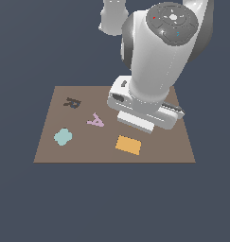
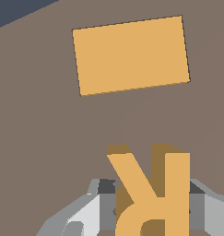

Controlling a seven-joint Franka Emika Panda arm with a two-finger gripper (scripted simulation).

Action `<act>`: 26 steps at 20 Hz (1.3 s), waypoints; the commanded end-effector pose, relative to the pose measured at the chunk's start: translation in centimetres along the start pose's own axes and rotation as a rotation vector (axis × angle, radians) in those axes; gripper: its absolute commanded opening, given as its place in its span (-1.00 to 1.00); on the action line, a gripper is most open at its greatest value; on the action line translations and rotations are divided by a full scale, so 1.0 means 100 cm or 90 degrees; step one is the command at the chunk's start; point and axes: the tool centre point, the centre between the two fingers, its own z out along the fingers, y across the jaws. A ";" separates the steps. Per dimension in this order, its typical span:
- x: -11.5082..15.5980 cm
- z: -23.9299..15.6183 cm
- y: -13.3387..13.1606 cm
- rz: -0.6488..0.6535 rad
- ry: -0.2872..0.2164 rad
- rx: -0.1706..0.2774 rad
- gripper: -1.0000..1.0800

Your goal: Insert a designated object into the corresponding slot on a board.

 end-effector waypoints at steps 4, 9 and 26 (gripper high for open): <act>0.034 -0.002 0.036 0.167 0.000 0.000 -1.00; 0.054 -0.003 0.074 0.315 0.000 0.000 -1.00; 0.051 -0.006 0.211 0.787 0.000 0.000 -1.00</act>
